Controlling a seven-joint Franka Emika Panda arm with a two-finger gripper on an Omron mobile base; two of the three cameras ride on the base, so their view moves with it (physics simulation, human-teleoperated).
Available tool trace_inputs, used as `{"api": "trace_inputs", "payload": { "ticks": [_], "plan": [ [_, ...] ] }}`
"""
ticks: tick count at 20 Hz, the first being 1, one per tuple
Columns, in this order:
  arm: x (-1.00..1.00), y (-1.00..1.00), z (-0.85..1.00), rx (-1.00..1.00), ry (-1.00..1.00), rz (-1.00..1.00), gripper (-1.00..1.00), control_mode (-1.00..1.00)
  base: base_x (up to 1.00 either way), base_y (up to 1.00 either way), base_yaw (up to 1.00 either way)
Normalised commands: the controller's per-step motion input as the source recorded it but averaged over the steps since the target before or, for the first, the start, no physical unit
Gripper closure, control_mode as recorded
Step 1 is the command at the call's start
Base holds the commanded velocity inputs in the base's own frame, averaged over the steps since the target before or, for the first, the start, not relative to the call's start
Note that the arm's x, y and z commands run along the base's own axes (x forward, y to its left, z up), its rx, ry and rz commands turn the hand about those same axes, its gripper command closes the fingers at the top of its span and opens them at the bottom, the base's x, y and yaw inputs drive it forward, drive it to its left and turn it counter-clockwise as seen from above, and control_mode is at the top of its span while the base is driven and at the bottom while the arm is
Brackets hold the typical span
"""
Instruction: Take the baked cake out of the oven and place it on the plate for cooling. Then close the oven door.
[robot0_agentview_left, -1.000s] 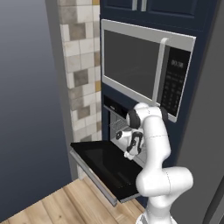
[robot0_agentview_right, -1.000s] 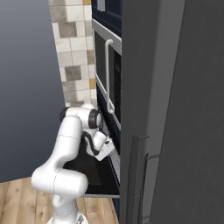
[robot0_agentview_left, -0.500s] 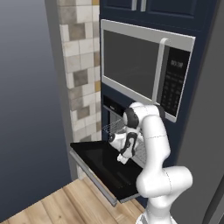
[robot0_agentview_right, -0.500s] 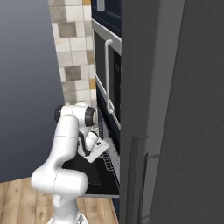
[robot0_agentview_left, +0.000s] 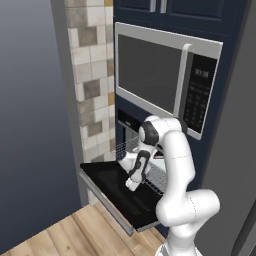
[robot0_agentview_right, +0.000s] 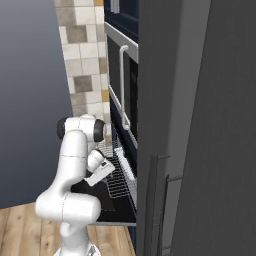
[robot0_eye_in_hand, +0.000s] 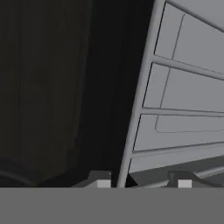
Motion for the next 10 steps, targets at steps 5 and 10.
{"api": "trace_inputs", "payload": {
  "ticks": [5, 10],
  "plan": [
    [-0.32, 0.88, -0.24, 0.11, 0.14, 0.06, 1.0, -1.0, 0.0, 0.0, 0.0],
    [-0.42, 0.9, -0.27, 0.1, 0.11, 0.06, 1.0, -1.0, 0.0, 0.0, 0.0]
  ]
}}
